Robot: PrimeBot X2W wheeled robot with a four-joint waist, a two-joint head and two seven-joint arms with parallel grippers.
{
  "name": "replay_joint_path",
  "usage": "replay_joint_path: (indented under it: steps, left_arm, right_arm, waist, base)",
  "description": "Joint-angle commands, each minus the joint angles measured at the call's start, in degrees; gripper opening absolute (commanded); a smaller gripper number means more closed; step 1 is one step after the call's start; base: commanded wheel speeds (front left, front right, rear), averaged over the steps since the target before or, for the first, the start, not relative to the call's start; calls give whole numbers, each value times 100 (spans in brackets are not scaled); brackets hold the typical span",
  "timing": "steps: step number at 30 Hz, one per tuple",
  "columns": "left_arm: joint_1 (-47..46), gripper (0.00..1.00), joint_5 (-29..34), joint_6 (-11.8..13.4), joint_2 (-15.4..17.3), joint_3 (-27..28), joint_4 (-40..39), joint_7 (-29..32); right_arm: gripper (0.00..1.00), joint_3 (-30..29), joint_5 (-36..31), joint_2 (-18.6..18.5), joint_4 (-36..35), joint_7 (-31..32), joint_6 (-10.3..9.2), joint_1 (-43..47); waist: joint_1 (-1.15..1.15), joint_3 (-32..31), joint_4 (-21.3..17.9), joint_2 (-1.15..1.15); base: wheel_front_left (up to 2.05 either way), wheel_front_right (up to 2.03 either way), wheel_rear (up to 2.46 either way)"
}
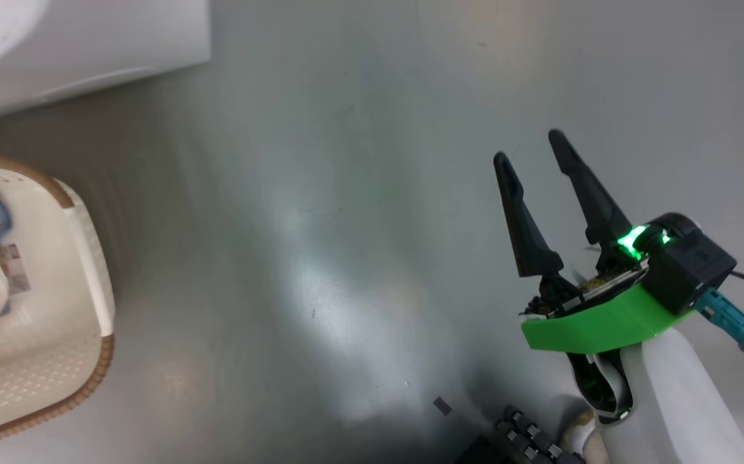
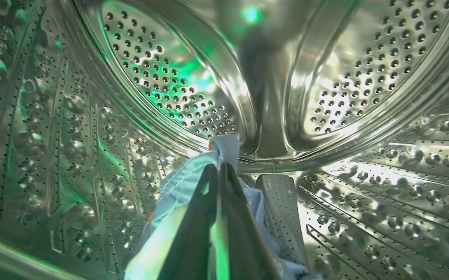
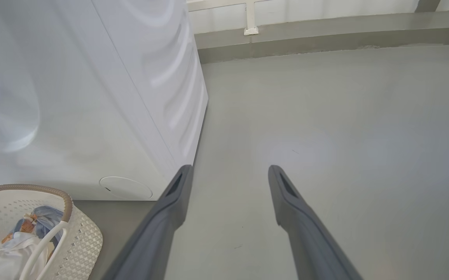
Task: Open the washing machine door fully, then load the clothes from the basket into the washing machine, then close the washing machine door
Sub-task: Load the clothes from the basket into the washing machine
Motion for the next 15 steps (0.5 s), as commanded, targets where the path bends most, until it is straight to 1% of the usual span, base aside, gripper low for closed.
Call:
replay_joint_path:
  steps: [1, 3, 6, 9, 11, 15]
  left_arm:
    - [-125, 0, 73, 31, 409, 78, -92, -60]
    - [-343, 0, 180, 53, 481, 65, 23, -373]
    - [-482, 0, 254, 71, 484, 21, 169, -588]
    - [-549, 0, 216, 8, 413, -23, 387, -598]
    - [-589, 0, 139, -57, 343, -42, 563, -491]
    - [-681, 0, 133, -206, 285, -156, 735, -468]
  right_arm:
    - [100, 146, 114, 30, -151, -27, 35, 52]
    - [100, 191, 124, 31, -170, -27, 35, -17]
    - [100, 232, 140, 32, -173, -27, 35, -65]
    - [100, 276, 154, 32, -150, -27, 35, -79]
    - [100, 283, 153, 33, -144, -27, 35, -89]
    - [100, 270, 158, 30, -128, -27, 35, -108]
  waist:
    - [0, 144, -88, 0]
    - [0, 271, -135, 0]
    - [0, 343, -154, 0]
    - [0, 378, -141, 0]
    - [0, 388, -123, 0]
    - [0, 381, -76, 0]
  base:
    - [0, 0, 0]
    - [0, 0, 0]
    - [0, 0, 0]
    - [0, 0, 0]
    - [0, 0, 0]
    - [0, 0, 0]
